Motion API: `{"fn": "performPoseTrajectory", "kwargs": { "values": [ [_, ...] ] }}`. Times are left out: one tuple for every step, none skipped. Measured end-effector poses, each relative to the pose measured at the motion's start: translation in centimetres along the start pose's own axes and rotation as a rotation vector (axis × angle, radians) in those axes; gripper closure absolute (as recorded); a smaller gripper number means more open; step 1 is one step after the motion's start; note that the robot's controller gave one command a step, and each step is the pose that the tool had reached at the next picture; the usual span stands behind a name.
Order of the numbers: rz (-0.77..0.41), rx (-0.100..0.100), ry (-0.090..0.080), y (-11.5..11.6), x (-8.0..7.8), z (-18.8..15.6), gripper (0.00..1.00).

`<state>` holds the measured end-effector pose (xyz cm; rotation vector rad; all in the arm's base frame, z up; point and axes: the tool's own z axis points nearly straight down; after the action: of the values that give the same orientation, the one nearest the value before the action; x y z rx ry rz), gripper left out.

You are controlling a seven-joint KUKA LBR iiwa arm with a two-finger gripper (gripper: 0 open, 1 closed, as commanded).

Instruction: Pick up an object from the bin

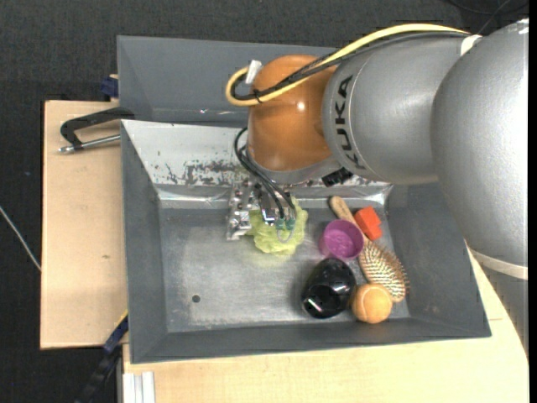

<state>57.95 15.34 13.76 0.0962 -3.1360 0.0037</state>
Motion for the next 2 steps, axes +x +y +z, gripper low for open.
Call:
{"fn": "performPoseTrajectory", "kwargs": {
  "values": [
    [-0.016, -0.011, -0.023, -0.3, -0.9, -2.3, 1.0],
    [-0.009, -0.001, 0.001, -0.5, 0.0, -4.3, 1.0]
  ]
}}
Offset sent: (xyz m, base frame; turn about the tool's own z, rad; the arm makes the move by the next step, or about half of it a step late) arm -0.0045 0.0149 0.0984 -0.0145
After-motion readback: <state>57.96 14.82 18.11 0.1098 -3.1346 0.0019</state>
